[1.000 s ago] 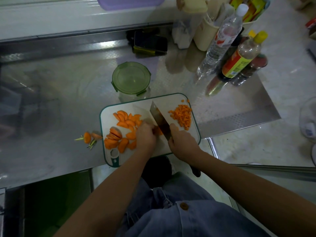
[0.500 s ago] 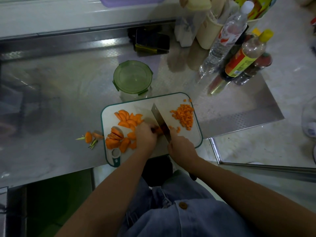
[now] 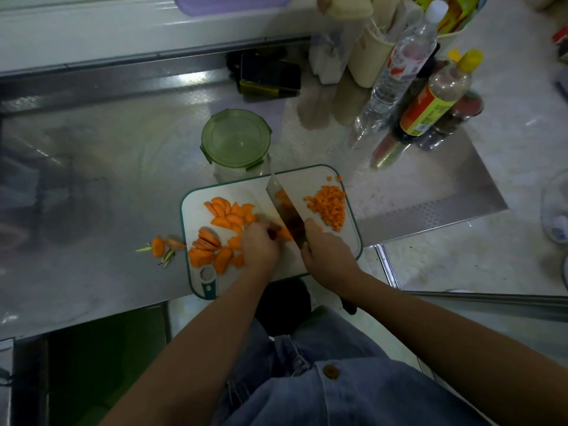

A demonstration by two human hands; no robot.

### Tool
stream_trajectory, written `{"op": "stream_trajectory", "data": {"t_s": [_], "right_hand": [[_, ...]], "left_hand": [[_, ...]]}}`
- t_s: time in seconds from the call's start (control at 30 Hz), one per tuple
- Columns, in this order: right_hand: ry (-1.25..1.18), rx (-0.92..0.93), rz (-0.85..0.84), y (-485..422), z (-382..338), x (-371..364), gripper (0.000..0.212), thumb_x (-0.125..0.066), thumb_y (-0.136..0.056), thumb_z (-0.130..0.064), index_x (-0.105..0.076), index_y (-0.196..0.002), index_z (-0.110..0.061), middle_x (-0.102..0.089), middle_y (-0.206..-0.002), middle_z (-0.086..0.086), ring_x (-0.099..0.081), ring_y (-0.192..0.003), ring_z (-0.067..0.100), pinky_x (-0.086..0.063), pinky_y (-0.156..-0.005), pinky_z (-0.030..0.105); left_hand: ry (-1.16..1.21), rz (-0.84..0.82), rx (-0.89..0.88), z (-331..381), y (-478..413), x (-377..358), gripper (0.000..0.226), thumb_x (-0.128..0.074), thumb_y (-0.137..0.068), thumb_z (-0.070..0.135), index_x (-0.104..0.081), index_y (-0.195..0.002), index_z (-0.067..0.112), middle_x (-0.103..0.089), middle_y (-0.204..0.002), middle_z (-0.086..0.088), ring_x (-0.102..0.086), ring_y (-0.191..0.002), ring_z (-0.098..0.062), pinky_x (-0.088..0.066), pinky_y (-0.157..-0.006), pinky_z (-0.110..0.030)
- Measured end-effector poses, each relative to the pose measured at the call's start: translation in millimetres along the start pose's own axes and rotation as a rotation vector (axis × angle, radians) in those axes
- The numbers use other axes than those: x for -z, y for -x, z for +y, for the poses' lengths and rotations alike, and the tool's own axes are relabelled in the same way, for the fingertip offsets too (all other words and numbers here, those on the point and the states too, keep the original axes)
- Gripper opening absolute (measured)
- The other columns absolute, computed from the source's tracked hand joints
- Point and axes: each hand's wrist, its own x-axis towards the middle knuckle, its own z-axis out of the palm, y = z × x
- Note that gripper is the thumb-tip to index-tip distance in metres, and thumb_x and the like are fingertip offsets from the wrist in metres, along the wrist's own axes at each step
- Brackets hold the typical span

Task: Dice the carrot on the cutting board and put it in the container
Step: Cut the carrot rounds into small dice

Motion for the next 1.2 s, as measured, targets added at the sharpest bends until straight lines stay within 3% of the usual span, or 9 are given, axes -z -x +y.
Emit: {"op": "stream_trajectory", "data": {"t_s": [0.17,0.37,0.63,0.93,1.2], "right_hand": [[0.012,-0.027,-0.083,0.8,-5.4,0.6,0.029,-0.043,-0.093,-0.017,-0.037,-0.121,-0.011,-0.058,-0.088,0.010,-0.059,-0.074,0.030,-0.050,-0.065,0.041],[0.005,-0.073,-0.104,-1.3,-7.2,-7.4,0.030,-0.044,-0.091,-0.014,-0.037,-0.120,-0.010,-0.059,-0.089,0.011,-0.059,-0.077,0.032,-0.049,-0.065,0.040],[-0.015,-0.057,-0.051,-2.6,-2.0,-20.2,0.045,-0.044,-0.094,-0.017,-0.032,-0.137,-0.008,-0.062,-0.085,0.014,-0.061,-0.074,0.034,-0.049,-0.062,0.041],[-0.011,0.014,0.012,-7.2,2.2,-9.9,0.031,-0.042,-0.094,-0.019,-0.038,-0.123,-0.007,-0.060,-0.075,0.013,-0.058,-0.061,0.033,-0.047,-0.053,0.040],[0.010,0.019,-0.038,-4.4,-4.2,-6.9,0.033,-0.042,-0.095,-0.019,-0.037,-0.126,-0.009,-0.060,-0.087,0.013,-0.060,-0.072,0.032,-0.045,-0.060,0.038]], "left_hand": [[0.036,0.013,-0.009,-1.3,-0.6,-0.3,0.019,-0.065,-0.079,0.002,-0.073,-0.096,0.007,-0.072,-0.098,-0.012,-0.065,-0.092,-0.029,-0.049,-0.079,-0.030],[-0.001,0.006,0.004,-2.2,-2.1,-0.8,0.016,-0.069,-0.081,0.011,-0.075,-0.095,0.012,-0.073,-0.095,-0.010,-0.065,-0.089,-0.027,-0.049,-0.076,-0.032],[-0.025,0.009,0.001,-5.4,-2.4,-0.5,0.018,-0.071,-0.080,0.016,-0.075,-0.098,0.017,-0.073,-0.096,-0.006,-0.065,-0.087,-0.023,-0.049,-0.072,-0.031],[0.011,0.012,-0.022,-6.7,3.3,2.2,0.020,-0.070,-0.082,0.013,-0.075,-0.101,0.013,-0.073,-0.100,-0.007,-0.065,-0.092,-0.024,-0.040,-0.073,-0.022],[0.031,0.024,0.047,-7.9,0.9,2.6,0.018,-0.069,-0.081,0.009,-0.076,-0.097,0.014,-0.074,-0.097,-0.005,-0.066,-0.091,-0.022,-0.047,-0.079,-0.026]]}}
